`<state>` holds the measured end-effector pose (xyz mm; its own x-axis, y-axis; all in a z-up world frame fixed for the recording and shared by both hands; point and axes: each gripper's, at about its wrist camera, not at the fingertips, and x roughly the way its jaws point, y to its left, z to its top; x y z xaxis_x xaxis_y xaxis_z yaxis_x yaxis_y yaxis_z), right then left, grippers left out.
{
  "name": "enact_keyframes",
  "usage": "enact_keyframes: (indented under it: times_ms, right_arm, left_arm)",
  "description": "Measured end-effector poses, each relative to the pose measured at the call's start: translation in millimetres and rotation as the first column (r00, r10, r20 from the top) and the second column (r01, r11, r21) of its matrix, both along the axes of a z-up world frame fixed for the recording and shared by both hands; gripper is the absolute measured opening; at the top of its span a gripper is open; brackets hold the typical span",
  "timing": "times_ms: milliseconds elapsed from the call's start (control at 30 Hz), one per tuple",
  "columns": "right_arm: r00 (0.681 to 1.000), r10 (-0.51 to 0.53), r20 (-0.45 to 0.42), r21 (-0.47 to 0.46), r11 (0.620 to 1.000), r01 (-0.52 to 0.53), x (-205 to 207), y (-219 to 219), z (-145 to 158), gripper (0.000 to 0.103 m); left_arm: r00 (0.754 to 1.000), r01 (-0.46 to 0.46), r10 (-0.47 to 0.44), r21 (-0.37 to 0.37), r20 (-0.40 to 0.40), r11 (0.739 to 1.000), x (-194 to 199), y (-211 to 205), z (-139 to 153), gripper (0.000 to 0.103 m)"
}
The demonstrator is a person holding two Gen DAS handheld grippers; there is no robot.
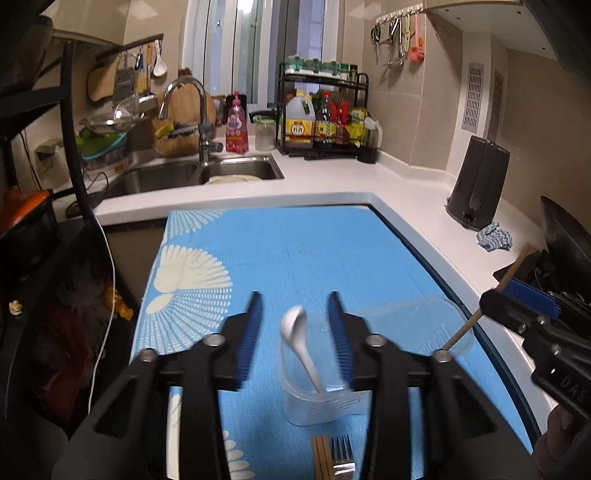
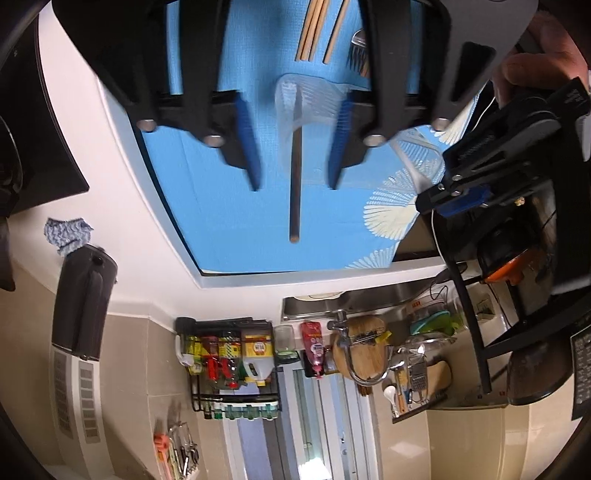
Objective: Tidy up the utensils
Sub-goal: 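Carry the spoon into the clear container with the left gripper while the right drops its chopstick in, then open both grippers and withdraw them back toward the loose chopsticks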
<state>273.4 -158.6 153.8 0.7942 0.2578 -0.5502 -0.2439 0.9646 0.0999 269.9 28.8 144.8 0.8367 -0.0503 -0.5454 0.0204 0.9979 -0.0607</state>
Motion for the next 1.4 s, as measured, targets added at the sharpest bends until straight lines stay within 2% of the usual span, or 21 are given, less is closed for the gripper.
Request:
enact_keyframes:
  times_ms: [300, 500, 667, 800, 967, 1067, 1133, 1200, 1300, 1400]
  right_arm:
    - [0.995, -0.035, 0.088, -0.036, 0.999, 0.039, -29, -8, 27, 0.048]
    - [0.974, -0.060, 0.219, -0.030, 0.997, 0.069, -83, -16, 45, 0.048]
    - [0.954, -0.078, 0.290, -0.012, 0.996, 0.085, -129, -24, 42, 0.048]
    - [0.950, -0.093, 0.298, 0.014, 0.996, 0.093, -158, -32, 27, 0.048]
    - [0.951, -0.105, 0.290, 0.032, 0.994, 0.100, -190, -39, -6, 0.047]
    - [0.956, -0.112, 0.272, 0.037, 0.994, 0.106, -204, -40, -29, 0.036]
    - [0.965, -0.098, 0.242, 0.039, 0.995, 0.091, -211, -41, -45, 0.018]
    - [0.976, -0.080, 0.201, 0.044, 0.996, 0.073, -217, -42, -62, 0.008]
    - [0.990, -0.069, 0.122, 0.055, 0.996, 0.063, -220, -43, -86, 0.006]
    - [0.997, -0.038, 0.061, 0.050, 0.998, 0.035, -226, -38, -108, 0.007]
  left_arm:
    - [0.992, -0.027, 0.029, -0.017, 0.122, 0.999, -36, 2, 38, 0.049]
    - [0.981, -0.027, 0.031, -0.023, 0.190, 0.999, -79, 0, 52, 0.051]
    - [0.977, -0.016, 0.023, -0.033, 0.211, 0.999, -116, -3, 46, 0.051]
    - [0.978, -0.009, 0.015, -0.030, 0.209, 0.999, -145, -5, 29, 0.051]
    - [0.982, -0.006, 0.011, -0.023, 0.187, 1.000, -179, -6, -4, 0.048]
    - [0.988, 0.002, 0.001, -0.020, 0.157, 1.000, -195, -7, -29, 0.037]
    - [0.992, 0.002, 0.002, -0.031, 0.129, 1.000, -202, -6, -44, 0.027]
    - [0.994, -0.002, 0.007, -0.047, 0.106, 0.999, -209, -3, -57, 0.024]
    - [0.998, -0.013, 0.018, -0.077, 0.062, 0.997, -221, 1, -79, 0.018]
    - [1.000, -0.012, 0.013, -0.098, 0.007, 0.995, -234, -1, -104, 0.017]
